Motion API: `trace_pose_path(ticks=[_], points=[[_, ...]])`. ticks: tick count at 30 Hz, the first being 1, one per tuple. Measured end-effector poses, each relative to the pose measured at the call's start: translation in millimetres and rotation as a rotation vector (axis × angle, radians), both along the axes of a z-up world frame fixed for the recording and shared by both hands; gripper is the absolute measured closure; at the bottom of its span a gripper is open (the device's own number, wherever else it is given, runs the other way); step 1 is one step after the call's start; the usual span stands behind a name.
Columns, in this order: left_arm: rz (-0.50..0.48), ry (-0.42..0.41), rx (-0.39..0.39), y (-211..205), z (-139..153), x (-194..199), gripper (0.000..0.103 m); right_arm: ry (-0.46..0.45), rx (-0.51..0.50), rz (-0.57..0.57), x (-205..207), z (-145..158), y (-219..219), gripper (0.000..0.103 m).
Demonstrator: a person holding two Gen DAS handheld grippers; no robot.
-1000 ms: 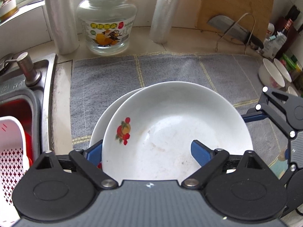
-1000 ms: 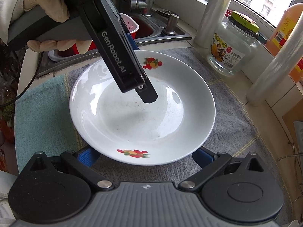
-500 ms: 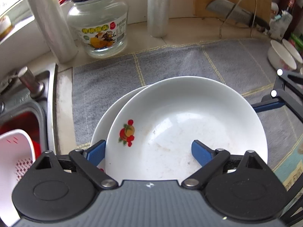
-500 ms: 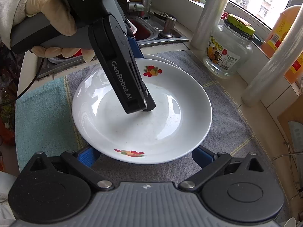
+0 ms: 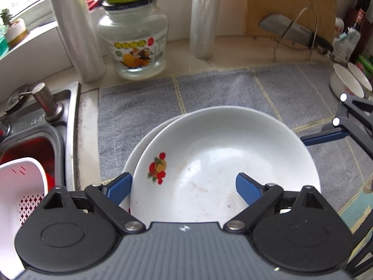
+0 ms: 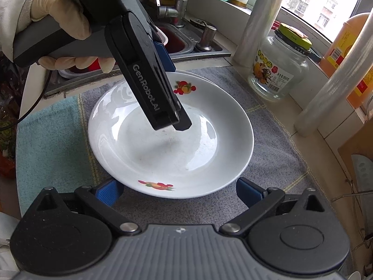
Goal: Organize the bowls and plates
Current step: 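Open the left gripper to release the plate onto the stack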
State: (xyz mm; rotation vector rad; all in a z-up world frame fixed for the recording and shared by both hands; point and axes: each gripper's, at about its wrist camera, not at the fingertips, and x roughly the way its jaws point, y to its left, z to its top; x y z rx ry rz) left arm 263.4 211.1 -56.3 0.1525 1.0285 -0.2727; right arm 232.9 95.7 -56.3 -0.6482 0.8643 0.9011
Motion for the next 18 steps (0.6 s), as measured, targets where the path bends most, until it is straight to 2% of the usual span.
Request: trace_pose_path(ticks=[9, 13, 18], points=[[0.104, -0.234, -0.091, 20.8, 25.0, -29.9, 0.007, 0.037, 0.023, -0.028, 2.0, -4.6, -6.8, 0.000], [0.131, -0.342, -0.124, 18.5, 37.7, -51.9, 0.003, 0.028, 0.036, -0.051, 2.1, -1.7, -10.1, 0.000], [0.148, -0.432, -0.108, 4.4, 47.6, -73.7, 0.002, -0.007, 0.057, -0.105, 0.8, 4.7, -20.3, 0.000]])
